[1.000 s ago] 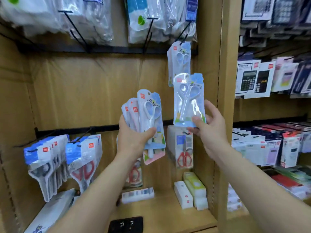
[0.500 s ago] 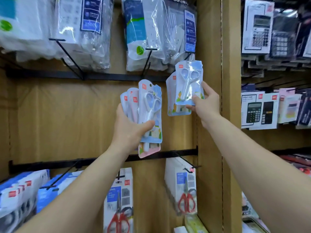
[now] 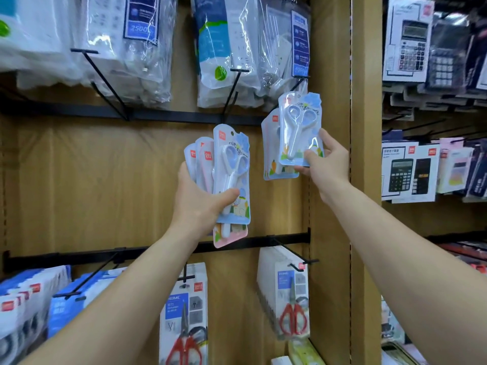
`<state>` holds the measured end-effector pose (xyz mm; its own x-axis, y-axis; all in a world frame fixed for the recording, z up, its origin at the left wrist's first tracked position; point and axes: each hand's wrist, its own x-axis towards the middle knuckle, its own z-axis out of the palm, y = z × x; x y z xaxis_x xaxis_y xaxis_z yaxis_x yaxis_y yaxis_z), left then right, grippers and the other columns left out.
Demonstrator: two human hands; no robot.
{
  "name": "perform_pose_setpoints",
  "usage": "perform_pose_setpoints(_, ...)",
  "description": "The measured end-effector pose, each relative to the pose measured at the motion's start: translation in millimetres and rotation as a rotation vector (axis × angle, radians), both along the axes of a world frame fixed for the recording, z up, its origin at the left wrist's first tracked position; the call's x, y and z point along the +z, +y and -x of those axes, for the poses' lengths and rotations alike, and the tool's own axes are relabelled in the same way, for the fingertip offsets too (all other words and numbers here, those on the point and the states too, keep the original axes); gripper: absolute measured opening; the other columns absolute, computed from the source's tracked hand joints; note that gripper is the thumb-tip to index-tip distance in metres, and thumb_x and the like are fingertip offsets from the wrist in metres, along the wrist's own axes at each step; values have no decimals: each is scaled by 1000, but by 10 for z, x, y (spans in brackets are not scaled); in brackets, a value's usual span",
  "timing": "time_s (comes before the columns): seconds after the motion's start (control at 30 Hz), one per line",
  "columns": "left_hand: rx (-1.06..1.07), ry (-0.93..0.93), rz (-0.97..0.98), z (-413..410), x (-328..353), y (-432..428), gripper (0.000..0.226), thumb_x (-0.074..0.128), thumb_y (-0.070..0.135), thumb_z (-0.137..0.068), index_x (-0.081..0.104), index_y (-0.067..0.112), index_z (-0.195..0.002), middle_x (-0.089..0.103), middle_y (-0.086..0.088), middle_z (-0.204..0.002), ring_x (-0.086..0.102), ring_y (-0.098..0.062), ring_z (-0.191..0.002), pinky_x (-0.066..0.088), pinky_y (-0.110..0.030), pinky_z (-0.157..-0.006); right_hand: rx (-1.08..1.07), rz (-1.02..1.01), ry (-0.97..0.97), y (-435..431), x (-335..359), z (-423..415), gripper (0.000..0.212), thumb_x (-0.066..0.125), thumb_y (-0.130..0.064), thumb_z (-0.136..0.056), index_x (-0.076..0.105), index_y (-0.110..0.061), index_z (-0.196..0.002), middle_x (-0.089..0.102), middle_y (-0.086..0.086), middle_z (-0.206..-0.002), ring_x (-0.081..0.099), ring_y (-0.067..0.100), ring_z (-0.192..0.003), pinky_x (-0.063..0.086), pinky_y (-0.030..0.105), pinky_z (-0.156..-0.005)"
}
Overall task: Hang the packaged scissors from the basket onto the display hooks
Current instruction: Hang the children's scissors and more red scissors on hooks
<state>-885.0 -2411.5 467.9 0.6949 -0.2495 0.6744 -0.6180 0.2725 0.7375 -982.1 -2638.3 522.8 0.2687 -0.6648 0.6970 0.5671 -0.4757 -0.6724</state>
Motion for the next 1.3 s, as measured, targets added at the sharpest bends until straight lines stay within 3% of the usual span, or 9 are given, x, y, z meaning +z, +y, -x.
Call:
perform_pose_setpoints(0.3,5,-33,6,-21,39,51,72,90,11,-75,46,25,-131,67,7,-116,72,-9,-99,64,-34,-74,-29,-25,114,-59,135,-184,60,58,-1,-100,43,-19,-155,56,-2,-146,76,16,-88,64,30,-68)
perform_pose_setpoints(0.43,-9,-45,4,-6,78,37,75,91,13,-76,45,27,-133,66,7,-119,72,-11,-102,65,-36,-76,-157,39,430,-24,215,-243,64,59,-15,-100,37,-26,-159,42,0,-157,64,23,-110,58,37,-88)
perform_pose_setpoints(0.53,-26,-29,9,-3,70,6,74,91,15,-76,44,29,-132,66,8,-117,72,-11,-102,65,-39,-79,-293,128,444,199,-18,-157,47,58,-26,-100,51,-30,-147,42,4,-146,63,21,-99,49,29,-78)
perform_pose_setpoints(0.6,-40,-11,25,-17,43,-34,72,92,16,-75,47,27,-130,67,7,-116,73,-11,-101,64,-39,-80,-94,187,382,419,-252,-75,34,61,-30,-101,62,-25,-135,60,2,-133,66,15,-95,51,25,-72)
perform_pose_setpoints(0.7,-59,11,56,-16,-10,-105,72,93,18,-70,52,22,-128,71,4,-115,74,-11,-99,62,-34,-79,254,243,446,729,-581,39,46,71,-36,-96,57,-26,-139,68,-1,-118,71,13,-103,63,35,-78)
perform_pose_setpoints(0.83,-153,59,80,32,-90,-169,65,91,10,-75,57,17,-129,75,1,-114,76,-13,-98,61,-25,-73,227,159,386,779,-755,28,57,87,-28,-82,60,-28,-132,67,-1,-114,72,16,-101,62,33,-76)
perform_pose_setpoints(0.93,-166,65,73,60,-114,-200,73,96,21,-69,56,19,-131,74,2,-117,75,-15,-103,62,-40,-88,274,48,347,737,-796,12,37,87,-22,-81,69,-16,-112,73,7,-110,74,26,-101,63,45,-83)
perform_pose_setpoints(1.03,-162,64,79,99,-121,-216,78,95,34,-62,57,20,-130,75,2,-118,75,-16,-104,61,-45,-92,340,-38,323,733,-846,19,36,84,-20,-85,65,-5,-112,75,16,-109,76,30,-95,64,49,-81)
perform_pose_setpoints(1.3,-198,125,105,161,-136,-208,43,88,17,-82,60,23,-114,76,3,-107,78,-16,-92,64,-31,-71,404,-229,200,664,-876,36,22,69,-15,-98,64,-2,-114,78,11,-98,77,28,-83,61,36,-64)
